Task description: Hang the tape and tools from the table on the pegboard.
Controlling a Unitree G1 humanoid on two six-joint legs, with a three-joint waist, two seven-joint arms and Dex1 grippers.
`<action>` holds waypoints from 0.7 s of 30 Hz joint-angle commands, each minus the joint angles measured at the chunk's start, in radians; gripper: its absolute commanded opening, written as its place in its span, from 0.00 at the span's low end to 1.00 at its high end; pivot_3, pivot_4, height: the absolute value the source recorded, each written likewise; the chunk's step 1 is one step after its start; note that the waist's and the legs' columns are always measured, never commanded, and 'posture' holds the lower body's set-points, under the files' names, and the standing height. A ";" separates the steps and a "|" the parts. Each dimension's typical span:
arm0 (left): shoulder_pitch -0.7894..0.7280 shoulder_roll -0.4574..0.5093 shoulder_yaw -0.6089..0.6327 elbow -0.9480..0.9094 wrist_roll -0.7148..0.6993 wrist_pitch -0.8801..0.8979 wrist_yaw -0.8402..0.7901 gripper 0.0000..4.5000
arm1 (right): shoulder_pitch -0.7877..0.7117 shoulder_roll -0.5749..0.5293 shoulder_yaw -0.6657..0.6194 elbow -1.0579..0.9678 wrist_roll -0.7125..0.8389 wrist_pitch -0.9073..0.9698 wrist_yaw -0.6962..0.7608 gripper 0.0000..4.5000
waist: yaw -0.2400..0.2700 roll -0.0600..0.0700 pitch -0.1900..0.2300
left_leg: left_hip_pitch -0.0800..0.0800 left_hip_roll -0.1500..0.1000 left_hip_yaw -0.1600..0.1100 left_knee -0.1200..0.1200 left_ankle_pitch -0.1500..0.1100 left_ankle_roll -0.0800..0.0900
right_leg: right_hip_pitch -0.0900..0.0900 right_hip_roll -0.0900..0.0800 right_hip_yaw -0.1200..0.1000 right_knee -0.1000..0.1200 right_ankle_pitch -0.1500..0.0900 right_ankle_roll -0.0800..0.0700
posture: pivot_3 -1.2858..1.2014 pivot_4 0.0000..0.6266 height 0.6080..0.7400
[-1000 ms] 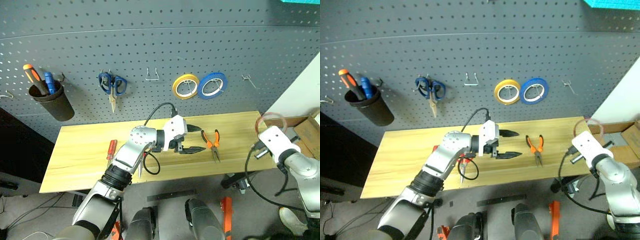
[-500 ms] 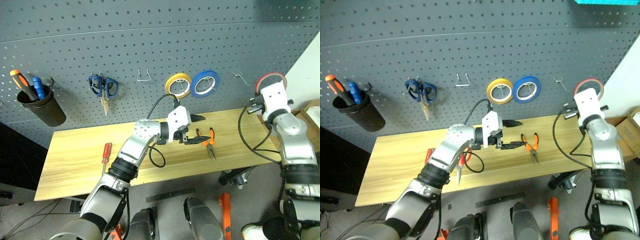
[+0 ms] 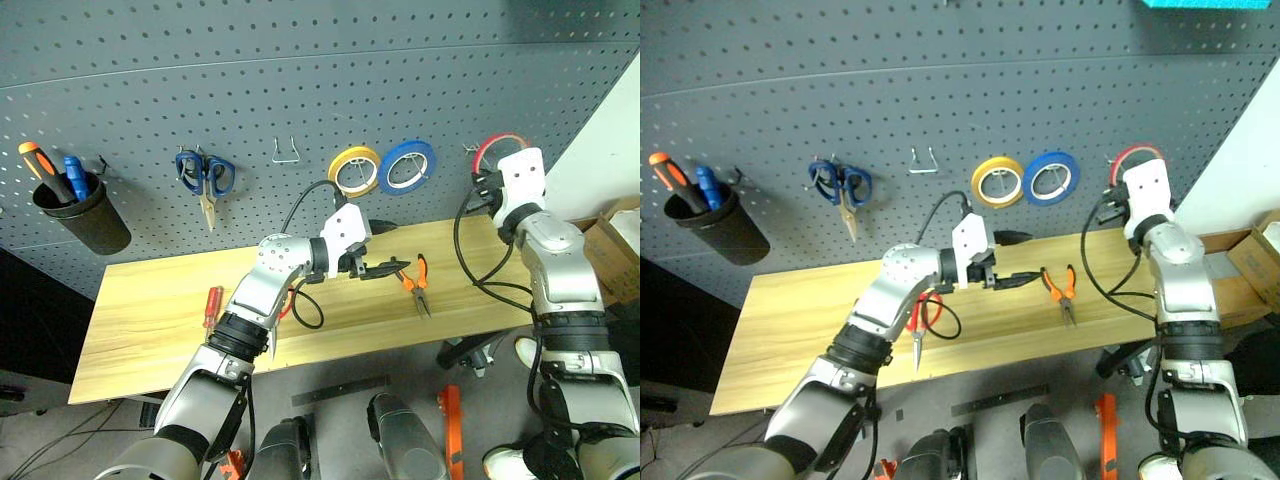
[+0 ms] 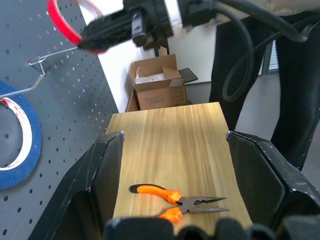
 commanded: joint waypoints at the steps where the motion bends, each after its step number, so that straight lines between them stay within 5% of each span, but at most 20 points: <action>1: -0.029 -0.017 0.013 0.008 0.000 -0.029 0.011 0.78 | -0.103 -0.010 -0.050 0.140 0.044 -0.060 0.008 0.00 | 0.000 0.000 0.000 | 0.000 0.000 0.000 0.000 0.000 0.000 | 0.000 0.000 0.000 0.000 0.000 0.000 | 0.42 0.23 1.00; 10: -0.052 -0.046 0.022 0.048 0.009 -0.059 0.048 0.78 | -0.269 0.022 -0.061 0.466 0.084 -0.180 0.048 0.00 | -0.015 0.000 -0.002 | 0.000 0.001 0.007 0.000 0.001 0.001 | -0.001 0.000 0.003 0.000 0.004 -0.003 | 0.42 0.23 1.00; 16: -0.051 -0.074 0.037 0.036 -0.001 -0.046 0.100 0.78 | -0.208 0.054 -0.033 0.424 0.067 -0.183 0.035 0.36 | -0.026 0.000 -0.010 | 0.001 0.000 0.007 0.001 0.002 0.003 | -0.001 0.000 0.005 -0.001 0.006 0.002 | 0.43 0.23 1.00; 21: -0.049 -0.061 0.054 0.049 0.029 -0.060 0.164 0.78 | -0.012 0.068 0.031 0.092 0.061 -0.050 0.047 0.73 | -0.024 0.000 -0.013 | 0.000 0.000 0.006 0.000 0.002 0.003 | -0.001 0.000 0.004 0.000 0.005 0.004 | 0.43 0.25 1.00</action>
